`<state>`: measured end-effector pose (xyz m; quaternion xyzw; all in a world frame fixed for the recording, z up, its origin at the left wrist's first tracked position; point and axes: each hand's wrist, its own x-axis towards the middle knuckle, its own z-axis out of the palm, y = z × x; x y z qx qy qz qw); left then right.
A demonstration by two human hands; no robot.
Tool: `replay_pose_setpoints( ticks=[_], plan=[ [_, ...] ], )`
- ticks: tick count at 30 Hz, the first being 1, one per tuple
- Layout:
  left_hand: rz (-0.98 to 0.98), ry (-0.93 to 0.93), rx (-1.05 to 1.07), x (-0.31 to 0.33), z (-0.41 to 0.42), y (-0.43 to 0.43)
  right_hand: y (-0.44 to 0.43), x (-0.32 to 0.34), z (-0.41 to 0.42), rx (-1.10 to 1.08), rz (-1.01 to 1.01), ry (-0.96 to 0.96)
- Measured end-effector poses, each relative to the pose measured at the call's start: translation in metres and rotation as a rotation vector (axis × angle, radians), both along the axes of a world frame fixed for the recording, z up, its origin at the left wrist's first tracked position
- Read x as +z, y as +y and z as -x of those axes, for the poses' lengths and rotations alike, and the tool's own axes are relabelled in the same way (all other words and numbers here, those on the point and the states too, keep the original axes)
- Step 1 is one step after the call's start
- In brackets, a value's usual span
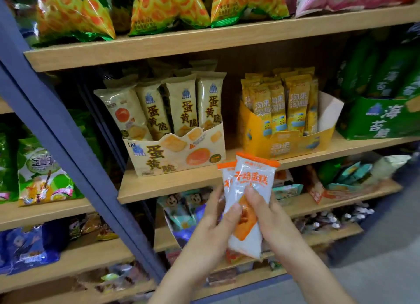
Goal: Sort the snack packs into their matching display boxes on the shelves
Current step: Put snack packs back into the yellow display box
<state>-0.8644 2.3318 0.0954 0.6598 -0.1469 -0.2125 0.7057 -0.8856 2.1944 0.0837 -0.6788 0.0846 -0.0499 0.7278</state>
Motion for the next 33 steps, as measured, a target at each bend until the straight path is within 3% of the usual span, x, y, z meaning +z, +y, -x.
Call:
replay_pose_setpoints(
  ticks=[4,8,14,21,25,28,31,33],
  plan=[
    [0.071,0.145,-0.108,-0.026,0.009,-0.027,-0.023,-0.020,0.012,-0.228,0.210,-0.029],
    [0.070,0.199,-0.223,-0.040,0.021,-0.060,-0.045,-0.034,0.032,-0.325,0.219,-0.003],
    [-0.091,-0.006,-0.273,-0.066,0.037,-0.129,-0.120,-0.056,0.062,-0.082,0.029,0.090],
    [-0.253,-0.137,-0.462,-0.075,0.043,-0.251,-0.250,-0.068,0.092,-0.143,-0.357,0.116],
    [-0.318,-0.165,-0.524,-0.073,0.043,-0.327,-0.325,-0.075,0.101,-0.264,-0.392,0.092],
    [-0.332,-0.214,-0.371,-0.066,0.019,-0.386,-0.377,-0.087,0.102,-0.388,-0.389,0.084],
    [-0.597,-0.525,-0.214,-0.074,-0.016,-0.443,-0.418,-0.099,0.099,-0.456,-0.406,0.100],
    [-0.740,-0.610,-0.193,-0.079,-0.032,-0.475,-0.436,-0.103,0.095,-0.484,-0.434,0.113]
  ],
)
